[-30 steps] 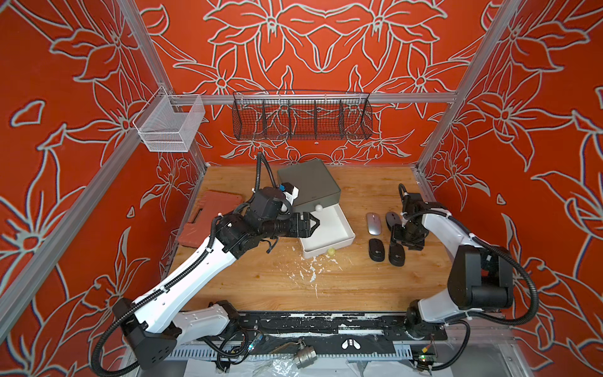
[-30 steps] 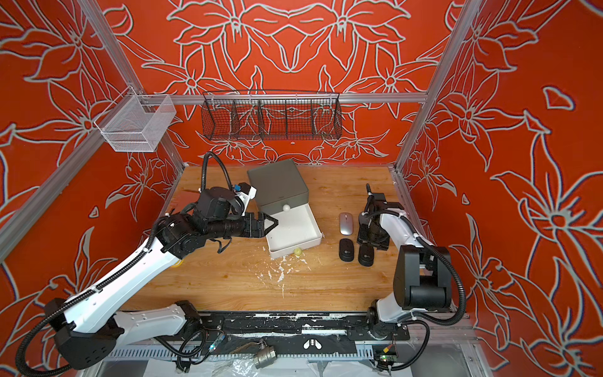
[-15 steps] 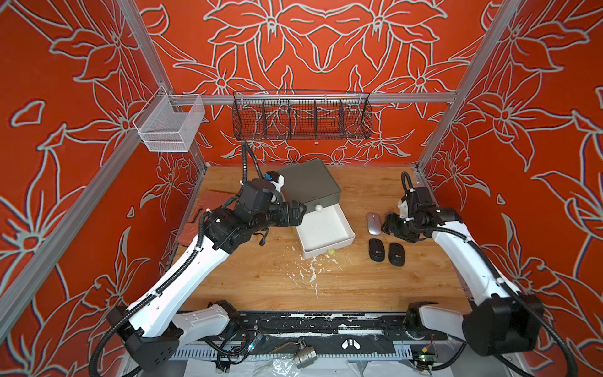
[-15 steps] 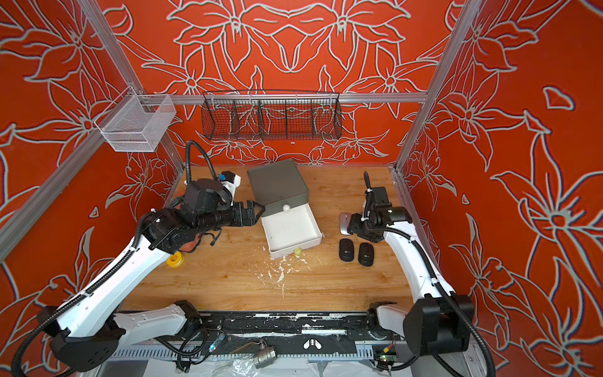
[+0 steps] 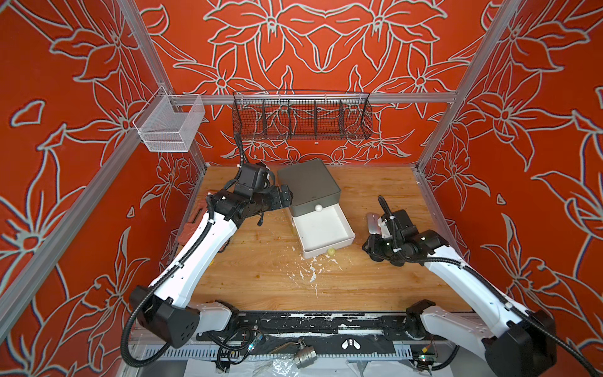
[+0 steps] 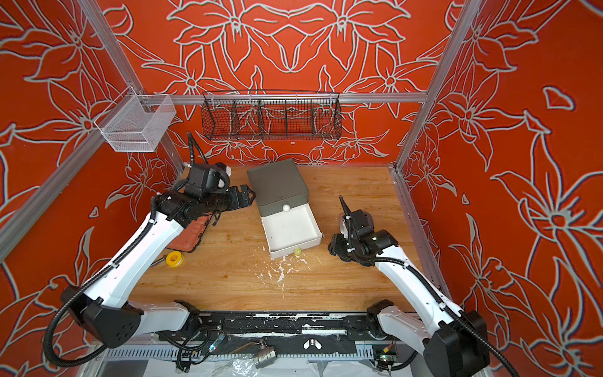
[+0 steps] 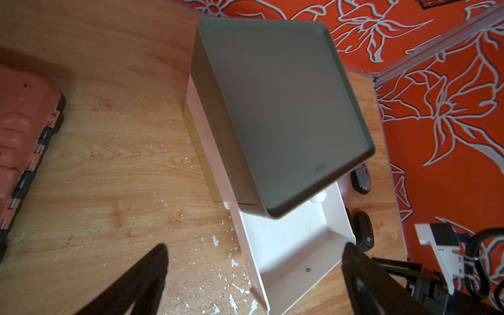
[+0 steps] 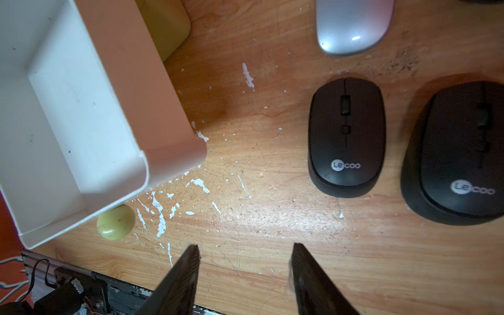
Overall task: Take the mice out of the drawer
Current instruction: Place the mouse at the center of the board, then close the drawer of the storage box.
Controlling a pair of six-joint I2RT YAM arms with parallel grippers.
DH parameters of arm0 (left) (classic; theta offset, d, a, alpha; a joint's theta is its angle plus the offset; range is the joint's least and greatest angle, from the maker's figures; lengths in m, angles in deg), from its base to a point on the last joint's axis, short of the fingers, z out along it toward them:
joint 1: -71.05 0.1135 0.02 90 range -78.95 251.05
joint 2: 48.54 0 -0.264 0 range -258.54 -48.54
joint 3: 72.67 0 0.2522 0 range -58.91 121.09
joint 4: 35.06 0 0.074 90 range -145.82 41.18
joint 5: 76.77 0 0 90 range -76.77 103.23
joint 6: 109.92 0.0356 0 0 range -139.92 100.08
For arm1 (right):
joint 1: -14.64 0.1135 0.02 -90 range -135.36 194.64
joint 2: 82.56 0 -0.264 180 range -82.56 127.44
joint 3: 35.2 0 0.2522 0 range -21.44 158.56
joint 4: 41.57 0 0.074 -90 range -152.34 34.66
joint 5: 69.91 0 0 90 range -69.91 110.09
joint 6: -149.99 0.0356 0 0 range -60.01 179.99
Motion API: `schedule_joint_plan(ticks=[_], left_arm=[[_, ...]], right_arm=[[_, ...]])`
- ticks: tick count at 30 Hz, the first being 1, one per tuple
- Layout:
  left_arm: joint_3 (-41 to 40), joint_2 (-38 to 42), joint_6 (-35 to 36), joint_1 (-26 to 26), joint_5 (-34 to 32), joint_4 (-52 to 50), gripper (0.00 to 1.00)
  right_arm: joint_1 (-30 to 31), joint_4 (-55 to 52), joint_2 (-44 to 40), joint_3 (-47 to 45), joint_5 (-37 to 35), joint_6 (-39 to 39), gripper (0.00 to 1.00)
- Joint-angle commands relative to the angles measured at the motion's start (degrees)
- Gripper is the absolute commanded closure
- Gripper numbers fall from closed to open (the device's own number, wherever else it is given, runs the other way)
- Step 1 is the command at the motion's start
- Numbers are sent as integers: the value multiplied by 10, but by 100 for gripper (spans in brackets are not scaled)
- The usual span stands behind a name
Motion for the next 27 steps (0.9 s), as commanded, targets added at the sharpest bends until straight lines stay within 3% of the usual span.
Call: schedule_joint_plan(ticks=[1,12,27], left_arm=[[16,-22,-8,8,23,15,3],[46,-115,7,17,36,7,7],[19,-138,8,16,79,14,21]], right_arm=[[30,48,-4,-23,-22,43,43],[109,131,57,-21,-95,104,48],[130,180,113,37,-164,153,48]])
